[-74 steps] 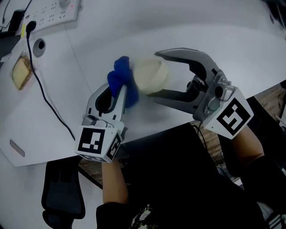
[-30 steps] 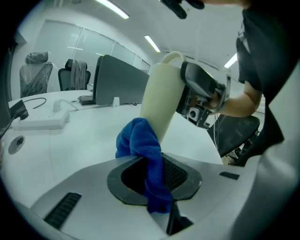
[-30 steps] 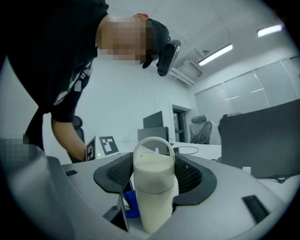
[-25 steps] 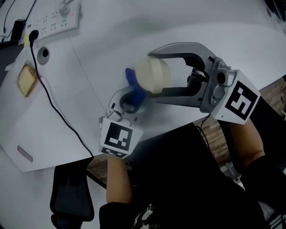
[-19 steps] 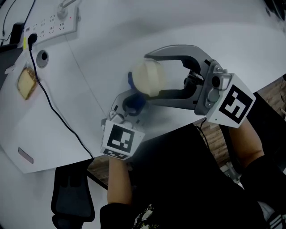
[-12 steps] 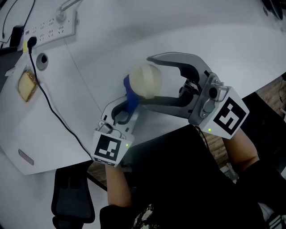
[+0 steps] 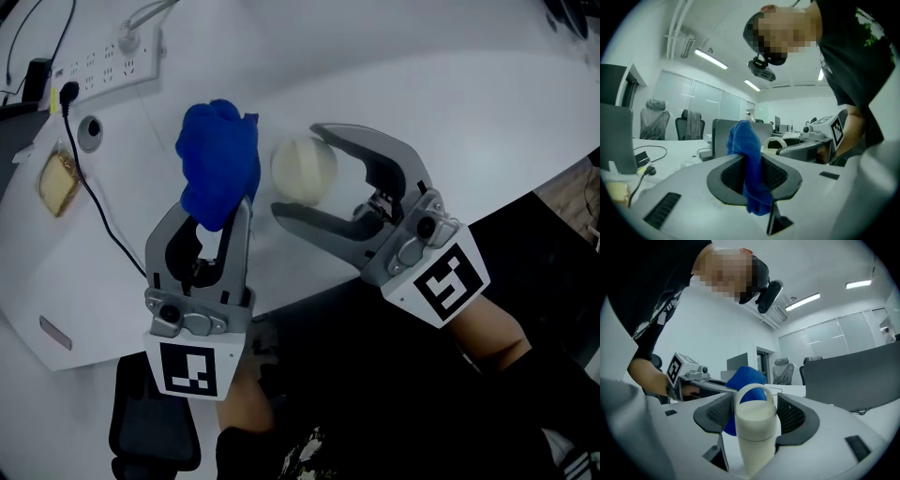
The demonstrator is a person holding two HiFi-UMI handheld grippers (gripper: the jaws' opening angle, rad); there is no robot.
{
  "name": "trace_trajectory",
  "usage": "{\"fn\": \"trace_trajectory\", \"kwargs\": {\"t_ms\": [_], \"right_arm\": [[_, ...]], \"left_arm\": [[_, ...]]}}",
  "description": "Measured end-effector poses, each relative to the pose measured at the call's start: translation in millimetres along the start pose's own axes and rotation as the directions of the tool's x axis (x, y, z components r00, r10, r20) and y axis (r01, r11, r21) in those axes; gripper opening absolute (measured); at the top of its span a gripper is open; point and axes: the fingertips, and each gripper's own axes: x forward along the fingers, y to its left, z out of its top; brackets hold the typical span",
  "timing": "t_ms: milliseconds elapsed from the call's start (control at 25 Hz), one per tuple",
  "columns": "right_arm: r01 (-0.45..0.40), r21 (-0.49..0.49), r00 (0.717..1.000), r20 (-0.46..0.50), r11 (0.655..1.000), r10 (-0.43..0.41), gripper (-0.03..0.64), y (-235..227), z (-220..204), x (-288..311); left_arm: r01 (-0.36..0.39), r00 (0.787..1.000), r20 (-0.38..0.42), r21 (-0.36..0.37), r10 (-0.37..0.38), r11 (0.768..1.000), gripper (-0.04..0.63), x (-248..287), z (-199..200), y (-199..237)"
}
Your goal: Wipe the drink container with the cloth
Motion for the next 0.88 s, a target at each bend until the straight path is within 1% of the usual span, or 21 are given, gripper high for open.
{"fn": "trace_trajectory", "kwargs": {"t_ms": [80,160,240,320,360,400,480,520,600,680,720,800,880], "right_arm": [[0.031,0.002,0.999,-0.011,1.000,-0.031,0.262,-4,0,2],[0.036,0.005,0.999,-0.030,0.999,-0.036,0.262,-4,-1,3],[0.030,0.001,0.999,-0.044,1.000,-0.030,0.262,-4,-2,4],[0.028,0.002,0.998,-0.050,1.000,-0.028,0.262,-4,-4,3],[0.028,0.009,0.998,-0.050,1.000,-0.028,0.262,-5,-5,2],[0.027,0.017,0.998,-0.048,0.999,-0.027,0.262,-5,-5,1],[0.018,0.018,0.999,-0.041,1.000,-0.017,0.262,-6,-4,1],[0.012,0.013,0.999,-0.037,1.000,-0.012,0.262,-5,-4,1],[0.001,0.009,0.999,-0.032,1.000,-0.001,0.262,-4,-4,2],[-0.010,0.015,1.000,-0.029,1.000,0.010,0.262,-3,-5,2],[-0.016,0.017,0.999,-0.028,1.000,0.016,0.262,-3,-5,2],[-0.030,0.015,0.999,-0.032,0.999,0.030,0.262,-2,-6,2],[-0.044,0.011,0.998,-0.038,0.999,0.044,0.262,-1,-7,1]], "left_arm": [[0.042,0.999,0.009,-0.002,-0.042,0.999,0.066,10,4,-7],[0.066,0.998,0.004,-0.025,-0.066,0.997,0.066,12,2,-10],[0.096,0.995,0.011,-0.083,-0.095,0.992,0.066,12,-2,-10],[0.142,0.990,0.034,-0.166,-0.138,0.976,0.064,13,-8,-10],[0.167,0.986,0.036,-0.192,-0.163,0.967,0.064,14,-12,-11],[0.185,0.983,0.023,-0.194,-0.184,0.963,0.064,17,-18,-12],[0.194,0.978,-0.050,-0.166,-0.204,0.967,0.064,22,-37,-14],[0.188,0.975,-0.089,-0.164,-0.204,0.968,0.064,24,-49,-13],[0.171,0.970,-0.140,-0.202,-0.201,0.964,0.064,27,-67,-12],[0.168,0.965,-0.156,-0.250,-0.212,0.953,0.064,30,-77,-11],[0.173,0.960,-0.174,-0.251,-0.221,0.952,0.064,31,-81,-11],[0.178,0.940,-0.251,-0.216,-0.231,0.960,0.064,32,-95,-12],[0.182,0.911,-0.337,-0.186,-0.237,0.966,0.064,34,-115,-17]]}}
